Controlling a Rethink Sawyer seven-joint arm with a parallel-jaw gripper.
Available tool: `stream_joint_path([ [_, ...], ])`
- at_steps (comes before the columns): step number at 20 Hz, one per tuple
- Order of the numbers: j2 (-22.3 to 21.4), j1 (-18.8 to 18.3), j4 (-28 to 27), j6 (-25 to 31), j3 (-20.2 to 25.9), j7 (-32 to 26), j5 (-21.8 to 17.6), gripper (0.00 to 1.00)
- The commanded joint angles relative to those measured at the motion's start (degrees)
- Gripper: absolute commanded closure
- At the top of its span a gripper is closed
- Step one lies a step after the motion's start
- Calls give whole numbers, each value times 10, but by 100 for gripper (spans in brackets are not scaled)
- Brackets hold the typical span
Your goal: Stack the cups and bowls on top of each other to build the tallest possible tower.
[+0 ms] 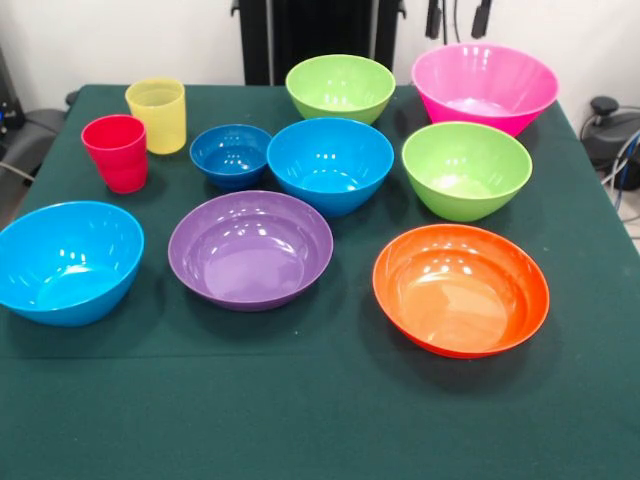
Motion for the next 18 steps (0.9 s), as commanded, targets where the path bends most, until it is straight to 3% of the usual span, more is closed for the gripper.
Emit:
stream_joint_path([
  [1, 70, -4, 26, -44, 9, 82, -35, 0],
  [10, 84, 0, 36, -76, -4, 95, -28, 0],
  [18, 60, -31, 54, -70, 3, 78, -41, 0],
])
